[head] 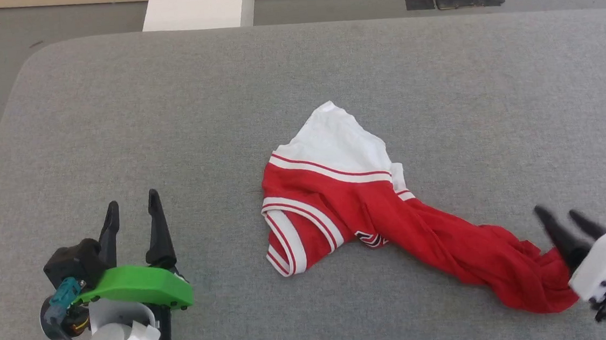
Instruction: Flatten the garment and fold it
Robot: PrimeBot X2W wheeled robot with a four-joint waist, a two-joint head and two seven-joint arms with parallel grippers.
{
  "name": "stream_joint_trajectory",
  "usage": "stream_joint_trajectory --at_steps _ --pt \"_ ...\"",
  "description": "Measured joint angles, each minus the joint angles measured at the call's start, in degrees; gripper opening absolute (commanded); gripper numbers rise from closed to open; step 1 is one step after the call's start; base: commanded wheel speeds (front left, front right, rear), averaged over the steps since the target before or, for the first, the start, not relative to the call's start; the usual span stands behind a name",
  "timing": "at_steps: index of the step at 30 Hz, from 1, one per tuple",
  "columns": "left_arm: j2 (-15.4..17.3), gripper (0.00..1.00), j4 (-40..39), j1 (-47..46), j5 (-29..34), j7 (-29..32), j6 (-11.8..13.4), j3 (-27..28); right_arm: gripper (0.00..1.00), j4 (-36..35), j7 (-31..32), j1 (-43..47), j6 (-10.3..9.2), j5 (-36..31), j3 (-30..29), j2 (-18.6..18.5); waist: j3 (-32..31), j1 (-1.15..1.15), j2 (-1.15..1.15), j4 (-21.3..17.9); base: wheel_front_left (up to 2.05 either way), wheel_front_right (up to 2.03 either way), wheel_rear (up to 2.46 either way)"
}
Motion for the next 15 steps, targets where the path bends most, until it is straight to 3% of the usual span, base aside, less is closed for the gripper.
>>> stream_joint_trajectory --at_steps 6,15 --pt "0.09 1.00 -0.24 0.61 -0.04 -0.01 0.23 -0.09 1.00 0.18 -8.80 -2.89 0.00 -2.49 -1.42 1.13 -0.35 0.00 0.00 0.41 0.00 0.00 0.00" --pt "-0.20 1.00 -0.96 0.02 -0.01 -0.09 0.22 -1.26 1.00 8.45 -8.12 -16.16 0.00 -5.31 10.34 -2.22 2.11 0.00 0.00 1.84 0.00 0.00 0.00"
